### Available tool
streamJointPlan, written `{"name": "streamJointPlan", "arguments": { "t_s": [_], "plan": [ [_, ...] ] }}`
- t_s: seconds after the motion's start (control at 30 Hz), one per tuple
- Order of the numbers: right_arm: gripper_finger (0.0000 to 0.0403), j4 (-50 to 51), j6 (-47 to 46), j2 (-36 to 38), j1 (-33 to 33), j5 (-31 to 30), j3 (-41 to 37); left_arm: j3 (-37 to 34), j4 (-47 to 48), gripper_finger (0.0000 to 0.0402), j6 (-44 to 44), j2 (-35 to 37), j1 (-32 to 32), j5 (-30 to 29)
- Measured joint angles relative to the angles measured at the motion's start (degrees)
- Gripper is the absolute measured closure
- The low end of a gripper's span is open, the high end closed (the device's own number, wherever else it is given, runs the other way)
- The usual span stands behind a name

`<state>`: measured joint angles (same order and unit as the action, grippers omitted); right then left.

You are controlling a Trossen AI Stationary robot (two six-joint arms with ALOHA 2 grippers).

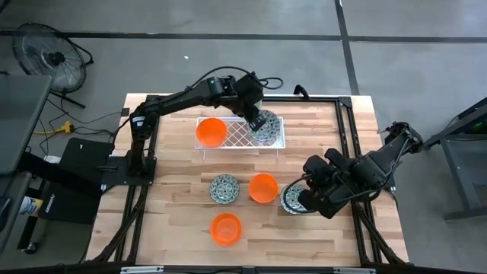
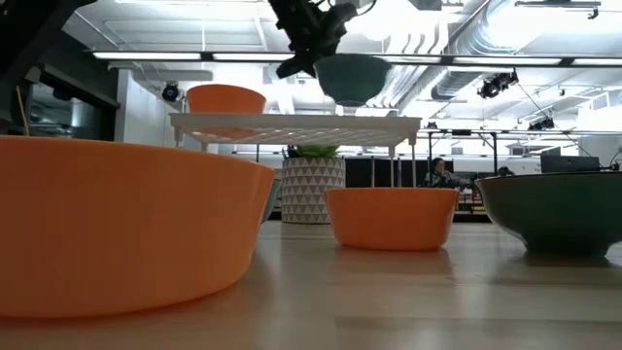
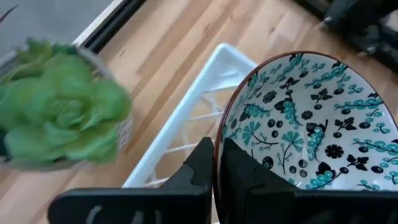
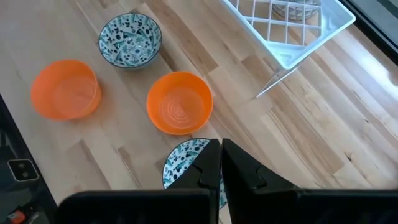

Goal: Pick & Place Mini bowls
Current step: Put the bottom blue bowl on the shelf

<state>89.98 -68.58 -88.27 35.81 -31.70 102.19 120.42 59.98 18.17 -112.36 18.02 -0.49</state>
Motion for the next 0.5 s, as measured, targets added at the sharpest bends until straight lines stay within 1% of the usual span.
{"name": "streamJointPlan", "arguments": {
  "t_s": [0.37,0.5],
  "plan": [
    [0.0399,0.01,0.04,0.0,-0.02,-0.47,0.0,-0.04,2.6,0.0397,-0.98,-0.83,1.86,1.7],
    [0.0402,0.02,0.23,0.0,-0.02,-0.78,0.0,-0.04,2.78,0.0397,-0.82,-0.83,1.92,1.19]
  ]
}}
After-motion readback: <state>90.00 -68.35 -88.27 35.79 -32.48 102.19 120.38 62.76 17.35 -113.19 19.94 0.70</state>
